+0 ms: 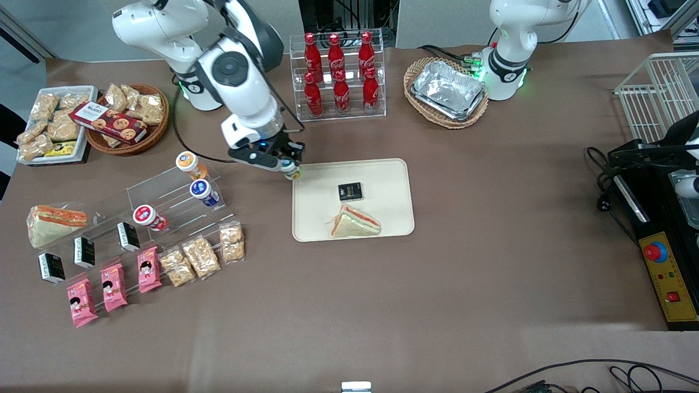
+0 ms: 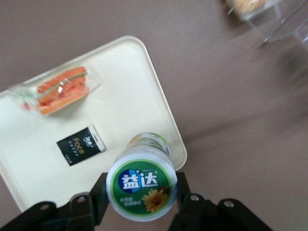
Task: Place green gum on tray
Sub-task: 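Carry the green-labelled bottle over to the cream tray, then lower the bottle onto the tray corner and open the right gripper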
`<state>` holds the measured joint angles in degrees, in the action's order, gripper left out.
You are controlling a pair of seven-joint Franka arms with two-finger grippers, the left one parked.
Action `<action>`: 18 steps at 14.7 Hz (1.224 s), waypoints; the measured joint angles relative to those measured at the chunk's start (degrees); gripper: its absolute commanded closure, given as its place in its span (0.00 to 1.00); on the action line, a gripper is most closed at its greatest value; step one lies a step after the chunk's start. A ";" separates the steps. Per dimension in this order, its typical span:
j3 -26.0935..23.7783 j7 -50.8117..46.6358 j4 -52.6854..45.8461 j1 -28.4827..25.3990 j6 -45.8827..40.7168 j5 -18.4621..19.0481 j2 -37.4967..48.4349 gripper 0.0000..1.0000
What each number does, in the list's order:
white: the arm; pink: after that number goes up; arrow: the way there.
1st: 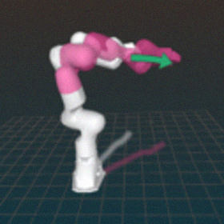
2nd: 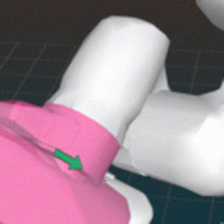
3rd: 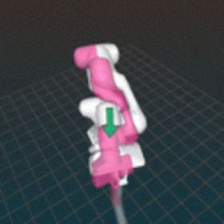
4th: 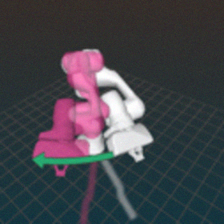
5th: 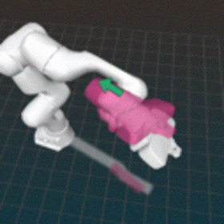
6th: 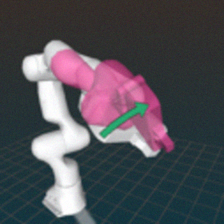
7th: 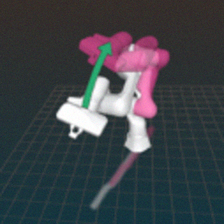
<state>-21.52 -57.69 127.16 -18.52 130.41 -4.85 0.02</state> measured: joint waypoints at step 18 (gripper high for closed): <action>0.09 -22.45 4.89 -3.68 18.93 19.39 -14.42 0.00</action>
<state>-21.42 -80.13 132.04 -22.19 149.34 14.54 -14.40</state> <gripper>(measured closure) 0.004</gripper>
